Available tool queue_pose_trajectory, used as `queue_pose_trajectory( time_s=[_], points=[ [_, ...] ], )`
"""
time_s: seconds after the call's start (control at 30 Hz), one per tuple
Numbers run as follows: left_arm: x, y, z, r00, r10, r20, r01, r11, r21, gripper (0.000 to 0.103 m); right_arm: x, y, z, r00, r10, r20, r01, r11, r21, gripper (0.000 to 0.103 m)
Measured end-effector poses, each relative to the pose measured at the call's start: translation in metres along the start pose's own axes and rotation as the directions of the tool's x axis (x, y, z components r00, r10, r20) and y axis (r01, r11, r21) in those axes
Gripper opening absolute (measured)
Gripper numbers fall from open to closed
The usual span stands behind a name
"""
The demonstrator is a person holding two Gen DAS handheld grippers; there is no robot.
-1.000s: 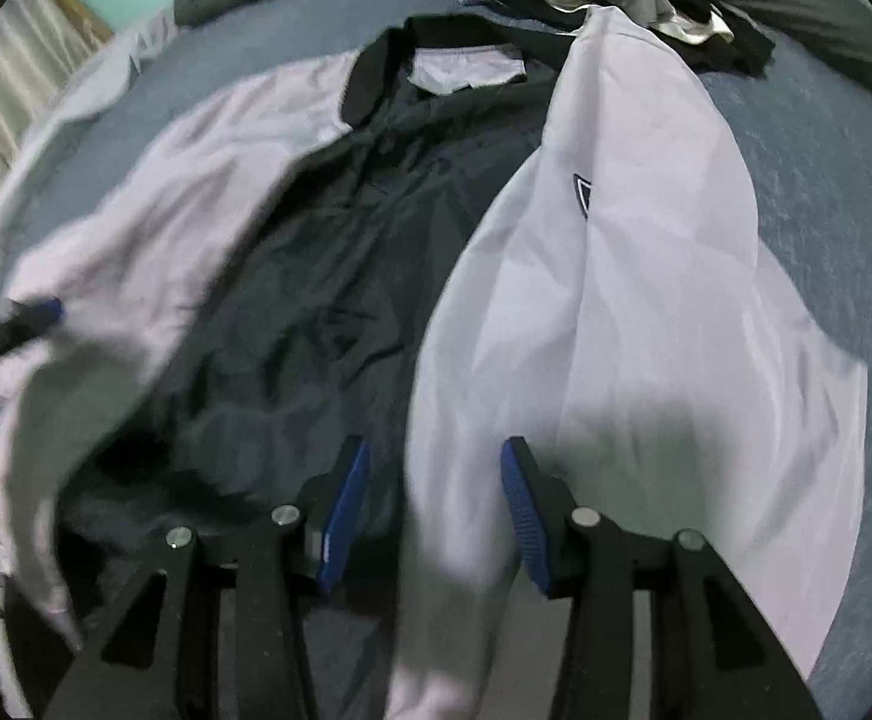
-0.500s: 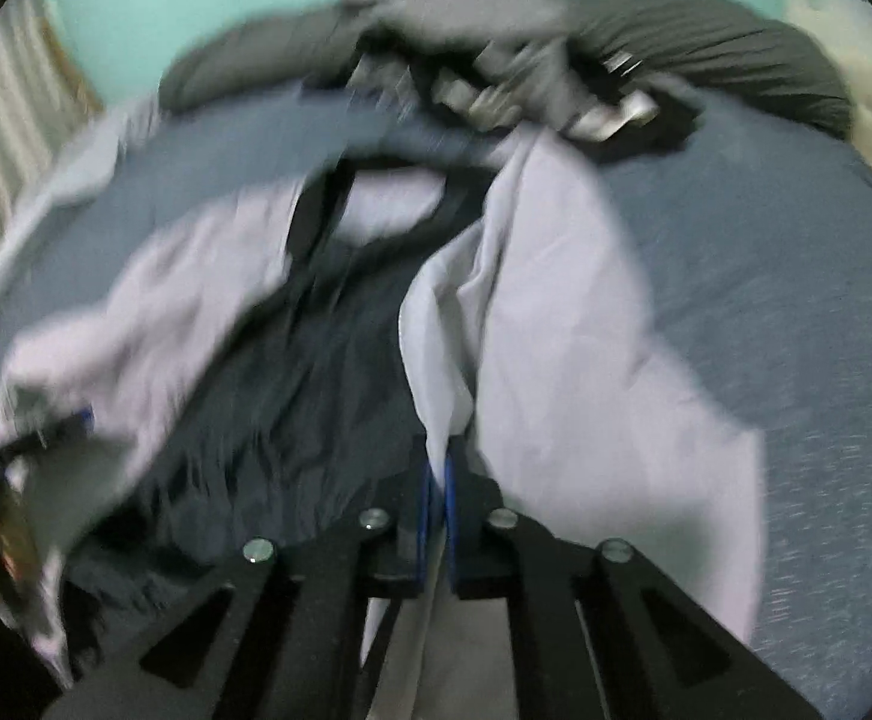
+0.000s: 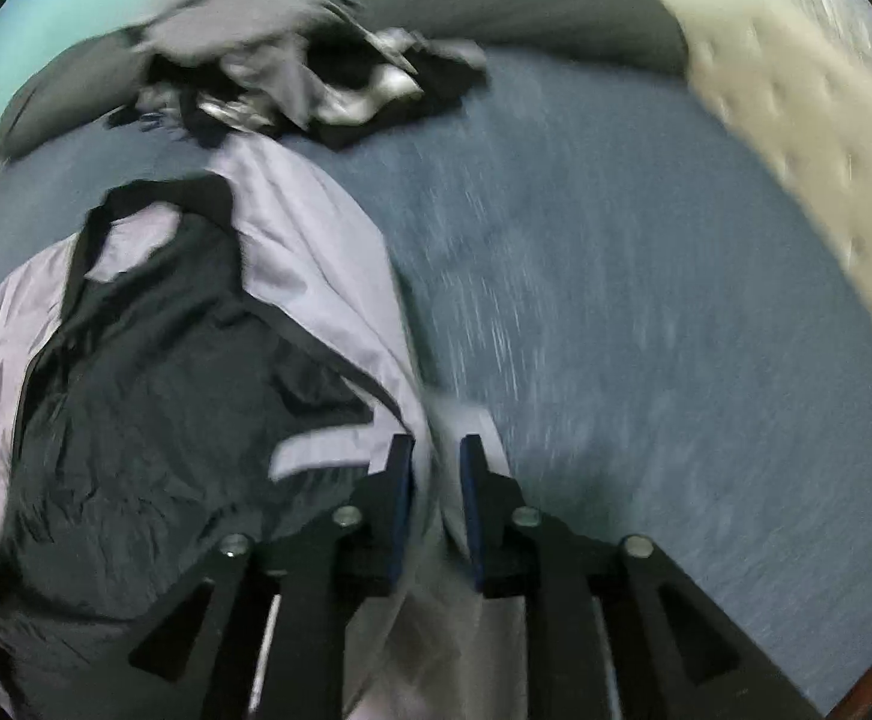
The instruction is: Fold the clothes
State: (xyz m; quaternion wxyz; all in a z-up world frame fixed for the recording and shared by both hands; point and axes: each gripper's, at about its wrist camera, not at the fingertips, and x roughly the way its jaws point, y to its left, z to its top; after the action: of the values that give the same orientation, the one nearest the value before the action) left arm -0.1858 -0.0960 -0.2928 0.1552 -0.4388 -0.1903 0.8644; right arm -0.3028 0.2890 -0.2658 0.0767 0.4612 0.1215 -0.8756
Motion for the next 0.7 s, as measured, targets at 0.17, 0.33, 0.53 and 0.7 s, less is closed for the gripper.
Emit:
queue_pose_trajectory(
  time_s=[0.17,0.33,0.53,0.7],
  points=[
    [0.002,-0.001,0.0,1.0,-0.003,-0.003,0.003,1.0,0.007,0.037,-0.019,0.056,0.024,0.993,0.038,0.115,-0.007,0.967,-0.255,0.034],
    [0.003,0.001,0.0,1.0,-0.005,0.0,0.005,1.0,0.002,0.038,0.009,0.093,0.03,0.997,0.051,0.053,-0.026,0.916,-0.4,0.035],
    [0.005,0.003,0.001,1.0,-0.002,-0.003,0.002,1.0,-0.003,0.038,0.048,0.122,0.027,0.998,-0.048,0.049,0.068,0.809,-0.584,0.035],
    [0.009,0.005,0.001,1.0,-0.011,-0.009,0.011,1.0,-0.01,0.038,0.072,0.121,0.024,0.989,-0.139,0.04,0.13,0.736,-0.664,0.03]
  ],
)
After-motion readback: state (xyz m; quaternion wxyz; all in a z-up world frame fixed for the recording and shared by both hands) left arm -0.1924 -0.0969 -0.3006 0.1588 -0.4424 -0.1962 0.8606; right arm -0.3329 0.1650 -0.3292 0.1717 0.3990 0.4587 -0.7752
